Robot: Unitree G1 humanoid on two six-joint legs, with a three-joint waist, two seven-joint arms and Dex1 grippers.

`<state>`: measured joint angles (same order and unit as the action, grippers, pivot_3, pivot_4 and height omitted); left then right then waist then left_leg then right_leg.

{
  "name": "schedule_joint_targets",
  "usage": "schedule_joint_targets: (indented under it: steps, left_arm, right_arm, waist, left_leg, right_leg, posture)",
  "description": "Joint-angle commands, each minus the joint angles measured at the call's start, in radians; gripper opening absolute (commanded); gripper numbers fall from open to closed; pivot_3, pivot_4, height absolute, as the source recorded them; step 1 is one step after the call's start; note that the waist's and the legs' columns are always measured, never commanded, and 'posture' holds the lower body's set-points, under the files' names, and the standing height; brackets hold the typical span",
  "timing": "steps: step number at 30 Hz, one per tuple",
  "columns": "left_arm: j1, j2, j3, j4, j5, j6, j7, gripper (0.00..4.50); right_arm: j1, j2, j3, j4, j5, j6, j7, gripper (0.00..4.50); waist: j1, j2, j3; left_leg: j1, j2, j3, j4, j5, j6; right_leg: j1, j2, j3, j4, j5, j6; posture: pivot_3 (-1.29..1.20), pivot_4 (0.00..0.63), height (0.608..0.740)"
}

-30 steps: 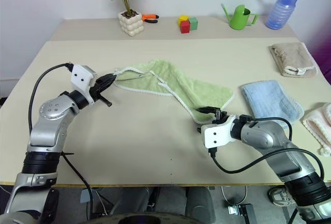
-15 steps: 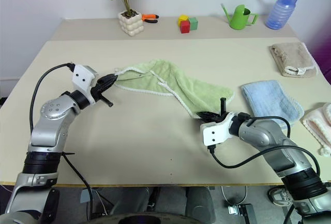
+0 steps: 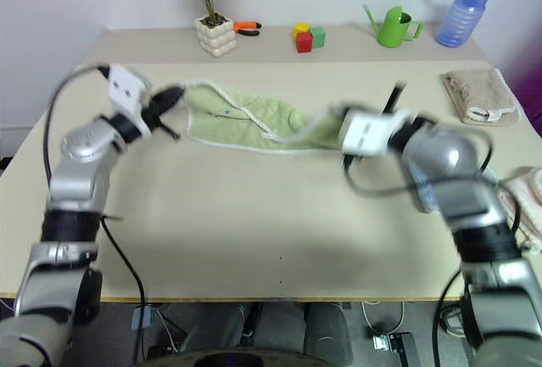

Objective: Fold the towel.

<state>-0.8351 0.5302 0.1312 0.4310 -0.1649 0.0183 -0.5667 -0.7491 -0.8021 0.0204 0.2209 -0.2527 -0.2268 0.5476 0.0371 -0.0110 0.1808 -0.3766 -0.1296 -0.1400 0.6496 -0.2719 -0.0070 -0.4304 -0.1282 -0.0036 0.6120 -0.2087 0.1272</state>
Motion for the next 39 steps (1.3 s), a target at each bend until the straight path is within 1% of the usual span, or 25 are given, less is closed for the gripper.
schedule_joint_targets:
  steps: [1, 4, 7, 9, 11, 14, 16, 18, 20, 22, 24, 28, 31, 34, 36, 39]
  left_arm:
    - [-0.204, 0.046, 0.07, 0.223, 0.024, -0.176, 0.094, 0.0]
    - [-0.31, 0.077, 0.086, 0.346, 0.019, -0.252, 0.093, 0.0]
    - [-0.315, 0.108, 0.086, 0.375, 0.015, -0.294, 0.047, 0.0]
    - [-0.232, 0.141, 0.101, 0.316, -0.019, -0.278, -0.022, 0.0]
    - [-0.112, 0.168, 0.125, 0.22, -0.061, -0.24, -0.08, 0.0]
    - [0.136, 0.202, 0.183, 0.014, -0.154, -0.115, -0.143, 0.0]
    - [0.28, 0.216, 0.215, -0.123, -0.21, -0.026, -0.167, 0.0]
    - [0.484, 0.228, 0.261, -0.305, -0.285, 0.09, -0.205, 0.0]
    - [0.656, 0.244, 0.298, -0.456, -0.346, 0.203, -0.227, 0.0]
    - [0.767, 0.254, 0.333, -0.557, -0.393, 0.285, -0.227, 0.0]
    - [0.838, 0.26, 0.369, -0.602, -0.432, 0.357, -0.221, 0.0]
    - [0.952, 0.288, 0.414, -0.647, -0.462, 0.443, -0.258, 0.0]
    - [1.019, 0.32, 0.414, -0.672, -0.457, 0.47, -0.306, 0.0]
    - [1.038, 0.337, 0.413, -0.685, -0.468, 0.504, -0.327, 0.0]
    - [1.051, 0.355, 0.406, -0.702, -0.472, 0.536, -0.345, 0.0]
    - [1.062, 0.367, 0.393, -0.725, -0.466, 0.555, -0.36, 0.0]
  right_arm:
    - [-0.191, -0.02, -0.055, 0.183, -0.013, -0.039, -0.117, 0.02]
    - [-0.292, -0.021, -0.071, 0.261, 0.015, -0.068, -0.138, 0.02]
    - [-0.293, -0.015, -0.083, 0.244, 0.08, -0.066, -0.084, 0.02]
    - [-0.223, 0.0, -0.099, 0.163, 0.174, -0.03, -0.008, 0.02]
    - [-0.121, 0.006, -0.107, 0.067, 0.25, 0.009, 0.061, 0.02]
    - [0.087, 0.003, -0.129, -0.103, 0.389, 0.103, 0.177, 0.02]
    - [0.197, -0.01, -0.144, -0.193, 0.454, 0.166, 0.23, 0.02]
    - [0.34, -0.039, -0.156, -0.294, 0.522, 0.247, 0.301, 0.02]
    - [0.449, -0.063, -0.168, -0.381, 0.583, 0.339, 0.35, 0.02]
    - [0.52, -0.079, -0.181, -0.431, 0.628, 0.412, 0.375, 0.02]
    - [0.571, -0.096, -0.192, -0.444, 0.646, 0.45, 0.4, 0.02]
    - [0.62, -0.112, -0.217, -0.445, 0.676, 0.502, 0.438, 0.02]
    - [0.639, -0.119, -0.25, -0.407, 0.684, 0.502, 0.47, 0.02]
    - [0.65, -0.129, -0.281, -0.375, 0.708, 0.521, 0.506, 0.02]
    - [0.678, -0.154, -0.296, -0.344, 0.697, 0.517, 0.542, 0.02]
    - [0.698, -0.167, -0.304, -0.32, 0.685, 0.503, 0.558, 0.02]
  waist:
    - [-0.004, -0.001, 0.0]
    - [-0.023, -0.001, -0.001]
    - [-0.04, -0.001, -0.001]
    - [-0.053, -0.001, -0.001]
    - [-0.067, 0.0, -0.001]
    - [-0.083, 0.001, -0.001]
    - [-0.082, 0.002, -0.001]
    - [-0.079, 0.002, -0.001]
    - [-0.076, 0.002, -0.001]
    - [-0.069, 0.002, -0.001]
    - [-0.05, 0.002, -0.001]
    - [-0.031, 0.002, -0.001]
    - [-0.024, 0.002, -0.001]
    - [-0.022, 0.002, -0.001]
    - [-0.022, 0.002, -0.001]
    - [-0.024, 0.002, -0.001]
  left_leg:
    - [-0.001, 0.0, 0.0, 0.0, 0.0, 0.0]
    - [-0.005, 0.001, 0.001, -0.003, -0.001, 0.001]
    - [-0.014, -0.001, 0.002, -0.002, -0.002, 0.002]
    - [-0.015, -0.001, 0.001, -0.001, -0.002, 0.002]
    - [-0.014, 0.0, 0.001, -0.002, -0.002, 0.002]
    - [-0.014, 0.001, 0.001, -0.001, -0.002, 0.002]
    - [-0.014, 0.001, 0.001, 0.001, -0.002, 0.002]
    - [-0.014, 0.001, 0.002, 0.003, -0.002, 0.002]
    - [-0.013, 0.001, 0.002, 0.003, -0.002, 0.002]
    - [-0.012, 0.001, 0.002, 0.003, -0.002, 0.003]
    - [-0.011, 0.001, 0.002, 0.004, -0.005, 0.009]
    - [-0.007, 0.002, 0.003, 0.004, -0.005, 0.008]
    - [-0.005, 0.003, 0.004, 0.003, -0.006, 0.008]
    - [-0.004, 0.003, 0.004, 0.003, -0.006, 0.009]
    - [-0.004, 0.003, 0.004, 0.003, -0.006, 0.009]
    - [-0.002, 0.003, 0.005, 0.001, -0.006, 0.009]
  right_leg:
    - [-0.001, 0.0, 0.0, 0.0, 0.0, 0.0]
    - [-0.005, 0.0, 0.0, 0.0, 0.0, 0.001]
    - [-0.014, -0.002, 0.0, 0.0, 0.0, 0.001]
    - [-0.015, -0.002, 0.0, 0.0, 0.0, 0.001]
    - [-0.015, -0.001, 0.0, 0.0, 0.0, 0.002]
    - [-0.014, 0.0, 0.0, 0.002, 0.0, 0.001]
    - [-0.015, 0.0, 0.001, 0.004, 0.0, 0.001]
    - [-0.015, 0.0, 0.002, 0.003, 0.0, 0.001]
    - [-0.014, 0.0, 0.003, 0.003, 0.0, 0.001]
    - [-0.013, 0.0, 0.003, 0.003, 0.0, 0.001]
    - [-0.012, 0.0, 0.003, 0.004, 0.0, 0.0]
    - [-0.008, 0.001, 0.003, 0.003, 0.001, 0.0]
    - [-0.007, 0.001, 0.003, 0.003, 0.0, -0.001]
    - [-0.005, 0.001, 0.003, 0.002, 0.0, 0.0]
    - [-0.004, 0.001, 0.003, 0.002, 0.0, -0.001]
    - [-0.004, 0.0, 0.003, 0.001, 0.0, -0.001]
  posture:
    - [0.0, 0.15, 0.73]
    - [0.0, 0.15, 0.73]
    - [0.0, 0.15, 0.73]
    - [0.0, 0.15, 0.73]
    - [0.0, 0.15, 0.73]
    - [0.0, 0.15, 0.73]
    - [0.0, 0.15, 0.73]
    - [0.0, 0.15, 0.73]
    - [0.0, 0.15, 0.73]
    - [0.0, 0.15, 0.73]
    - [0.0, 0.15, 0.73]
    - [0.0, 0.15, 0.73]
    - [0.0, 0.15, 0.73]
    - [0.0, 0.15, 0.73]
    - [0.0, 0.15, 0.73]
    - [0.0, 0.15, 0.73]
